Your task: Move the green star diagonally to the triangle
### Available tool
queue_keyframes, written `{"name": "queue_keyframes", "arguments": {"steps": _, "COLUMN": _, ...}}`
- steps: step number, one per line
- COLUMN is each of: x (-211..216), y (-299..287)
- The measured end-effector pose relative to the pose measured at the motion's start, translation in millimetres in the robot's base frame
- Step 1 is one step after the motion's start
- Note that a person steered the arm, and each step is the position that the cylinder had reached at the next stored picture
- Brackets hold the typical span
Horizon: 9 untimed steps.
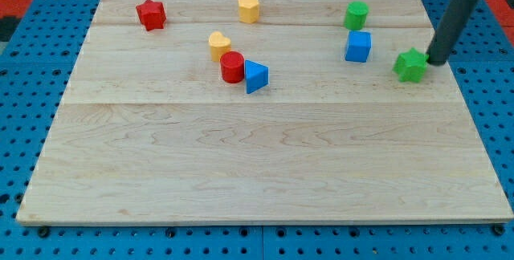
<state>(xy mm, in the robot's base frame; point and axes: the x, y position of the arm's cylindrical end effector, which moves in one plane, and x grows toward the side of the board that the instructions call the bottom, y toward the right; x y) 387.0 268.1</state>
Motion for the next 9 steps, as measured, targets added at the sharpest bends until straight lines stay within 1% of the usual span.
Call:
{"name": "queue_keyframes", "arguments": {"steps": 1, "x": 13, "y": -53}}
{"name": "queue_keyframes", "arguments": {"steps": 2, "x": 12, "y": -142}}
{"name": "queue_keyframes", "arguments": {"steps": 3, "x": 2, "y": -65}}
{"name": "queue_keyframes", "arguments": {"steps": 4, "x": -33, "y": -46}}
{"name": "queue_keyframes", "arguments": {"steps": 5, "x": -43, "y": -114}}
{"name": "queue_keyframes", "arguments": {"steps": 6, "x": -21, "y": -206}}
{"name": "queue_keyframes", "arguments": {"steps": 7, "x": 19, "y": -225}}
{"name": "queue_keyframes", "arguments": {"steps": 8, "x": 43, "y": -269}}
{"name": "queue_keyframes", "arguments": {"steps": 9, "x": 57, "y": -217}}
